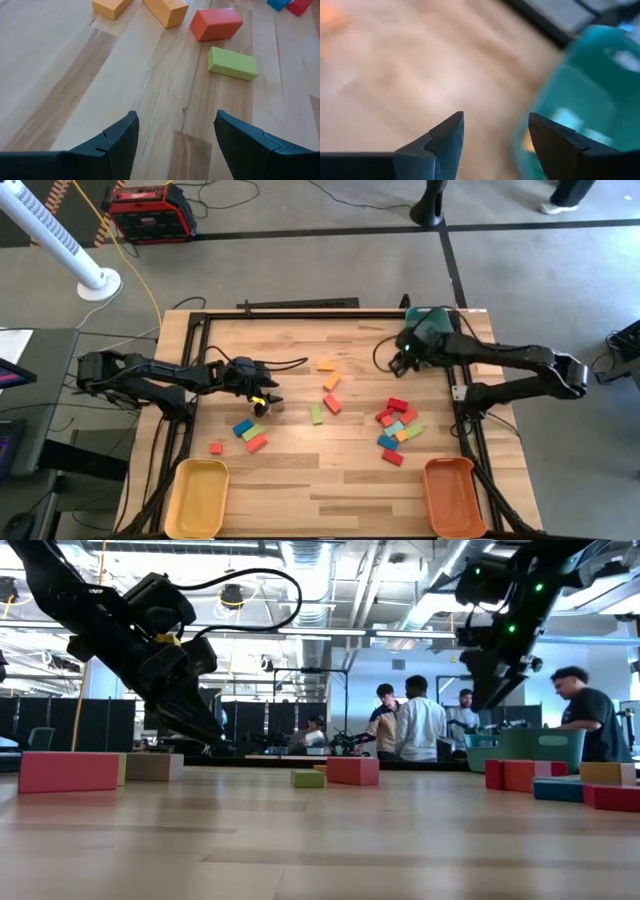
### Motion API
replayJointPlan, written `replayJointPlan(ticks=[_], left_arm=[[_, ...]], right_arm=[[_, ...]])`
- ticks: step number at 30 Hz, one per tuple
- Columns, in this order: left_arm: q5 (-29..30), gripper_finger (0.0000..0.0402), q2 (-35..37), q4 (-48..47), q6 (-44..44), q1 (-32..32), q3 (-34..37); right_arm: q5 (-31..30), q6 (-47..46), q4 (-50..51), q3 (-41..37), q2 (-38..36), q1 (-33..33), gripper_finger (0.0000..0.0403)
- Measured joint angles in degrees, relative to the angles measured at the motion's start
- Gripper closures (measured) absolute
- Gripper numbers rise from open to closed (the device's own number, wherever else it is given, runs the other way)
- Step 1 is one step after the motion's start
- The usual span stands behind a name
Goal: Sort blocks by size
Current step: Put the yellow square block into the green bin
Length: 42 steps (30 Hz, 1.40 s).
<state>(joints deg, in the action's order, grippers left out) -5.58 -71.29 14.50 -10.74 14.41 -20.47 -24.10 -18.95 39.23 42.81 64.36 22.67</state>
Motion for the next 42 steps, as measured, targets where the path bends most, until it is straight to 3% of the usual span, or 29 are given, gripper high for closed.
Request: replayJointPlan(ticks=[7, 14, 21, 32, 42], left_arm=[[-3.0, 0.0154, 0.0, -0.1, -0.1, -0.2, 0.0], [-3.2, 0.0154, 0.0, 0.0, 0.2, -1.8, 0.0], [-3.2, 0.0154, 0.0, 3.6, -0.1, -3.6, 0.0], [-3.1, 0.0154, 0.0, 10.6, -0.2, -5.5, 0.0], [-3.1, 0.0154, 0.0, 11.0, -0.7, -5.4, 0.0]], right_arm=[[7.4, -1.5, -1.3, 0.0, 0.6, -16.6, 0.0154], [7.8, -7.0, -4.3, 0.0, 0.6, -33.8, 0.0154], [7.7, -17.0, -5.9, 0.0, 1.1, -46.7, 0.0154], [7.4, -29.8, 0.1, 0.0, 11.8, -56.6, 0.0154], [5.7, -26.1, 0.7, 0.4, 20.7, -59.2, 0.0154]])
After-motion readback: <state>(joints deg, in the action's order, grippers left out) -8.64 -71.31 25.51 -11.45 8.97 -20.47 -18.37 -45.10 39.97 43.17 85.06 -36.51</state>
